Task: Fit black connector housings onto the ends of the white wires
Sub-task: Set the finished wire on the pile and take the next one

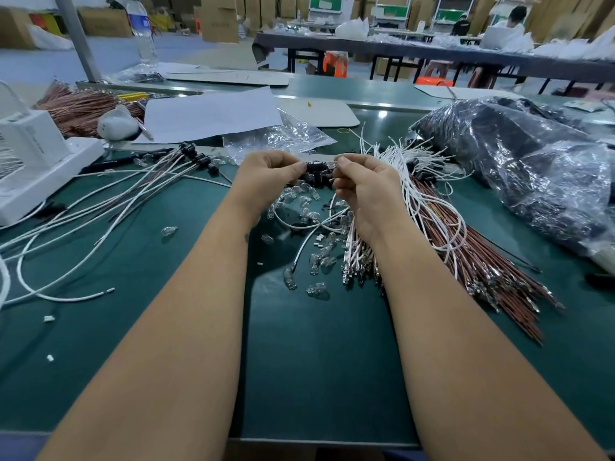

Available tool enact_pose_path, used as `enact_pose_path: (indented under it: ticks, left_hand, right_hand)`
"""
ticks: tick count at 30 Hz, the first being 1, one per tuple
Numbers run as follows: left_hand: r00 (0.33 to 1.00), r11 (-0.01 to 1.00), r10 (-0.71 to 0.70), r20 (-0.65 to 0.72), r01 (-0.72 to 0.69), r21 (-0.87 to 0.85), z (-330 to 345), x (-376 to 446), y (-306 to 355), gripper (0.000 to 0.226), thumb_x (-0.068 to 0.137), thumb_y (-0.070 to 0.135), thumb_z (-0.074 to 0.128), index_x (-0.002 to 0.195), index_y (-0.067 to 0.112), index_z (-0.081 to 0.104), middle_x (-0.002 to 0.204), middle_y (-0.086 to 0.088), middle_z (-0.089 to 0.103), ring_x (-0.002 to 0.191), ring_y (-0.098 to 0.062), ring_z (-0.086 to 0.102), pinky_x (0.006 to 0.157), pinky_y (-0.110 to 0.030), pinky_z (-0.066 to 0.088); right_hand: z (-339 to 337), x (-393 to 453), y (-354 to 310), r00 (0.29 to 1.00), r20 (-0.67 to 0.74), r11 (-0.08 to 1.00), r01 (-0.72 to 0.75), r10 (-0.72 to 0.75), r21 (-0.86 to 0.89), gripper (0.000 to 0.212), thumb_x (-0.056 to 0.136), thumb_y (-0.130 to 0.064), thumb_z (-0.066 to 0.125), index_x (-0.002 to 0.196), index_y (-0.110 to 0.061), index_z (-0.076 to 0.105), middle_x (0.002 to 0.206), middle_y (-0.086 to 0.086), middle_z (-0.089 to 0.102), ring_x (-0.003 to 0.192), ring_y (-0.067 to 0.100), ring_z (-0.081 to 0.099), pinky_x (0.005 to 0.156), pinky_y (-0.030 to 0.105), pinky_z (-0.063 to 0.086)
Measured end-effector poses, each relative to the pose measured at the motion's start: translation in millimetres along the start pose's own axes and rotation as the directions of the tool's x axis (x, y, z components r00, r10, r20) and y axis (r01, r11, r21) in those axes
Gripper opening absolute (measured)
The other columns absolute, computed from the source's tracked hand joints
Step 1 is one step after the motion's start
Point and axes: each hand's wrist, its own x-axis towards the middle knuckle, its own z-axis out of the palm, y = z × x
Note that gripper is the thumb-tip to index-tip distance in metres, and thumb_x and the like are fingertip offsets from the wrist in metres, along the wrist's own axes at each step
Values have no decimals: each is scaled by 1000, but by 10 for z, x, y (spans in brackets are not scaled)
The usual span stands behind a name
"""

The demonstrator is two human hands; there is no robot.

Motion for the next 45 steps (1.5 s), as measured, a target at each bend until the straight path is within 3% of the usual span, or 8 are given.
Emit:
enact_pose_path:
  ticks: [21,30,38,43,45]
  left_hand:
    - [999,999,42,3,-42,2,30,-12,-18,16,89,17,67,74,22,68,53,16,60,51,5,51,56,-6,41]
    - [998,998,61,13,-61,16,23,-26,-30,12,88,17,69,76,19,69,58,11,59,51,4,50,56,-8,41]
    - [996,995,87,-2,-87,-39,41,-24,-43,12,86,14,70,76,20,69,52,16,62,50,5,52,55,-9,41]
    - [996,994,92,-15,-92,-62,91,-26,-40,13,85,16,72,74,22,70,58,11,64,57,-4,56,65,-19,48]
    - [996,994,92,-11,-92,-61,80,-26,-38,13,85,14,73,74,22,70,58,11,64,57,-3,55,64,-17,48]
  right_hand:
    - [13,18,56,999,29,998,34,-33,-53,10,88,3,62,87,-6,65,73,6,62,63,12,57,58,20,51]
    - [7,19,78,998,32,993,55,-52,-107,12,88,7,62,84,-4,64,71,8,61,61,13,57,58,20,52]
    - [3,8,94,998,55,999,30,-30,-11,9,90,7,58,85,0,60,70,10,60,56,12,57,58,20,53]
    - [-9,23,107,999,15,997,51,-52,50,12,91,6,58,83,-4,60,70,8,59,58,13,56,56,19,50]
    - [-8,22,114,998,21,998,57,-58,37,12,90,7,58,84,-4,59,70,8,59,60,13,57,58,20,50]
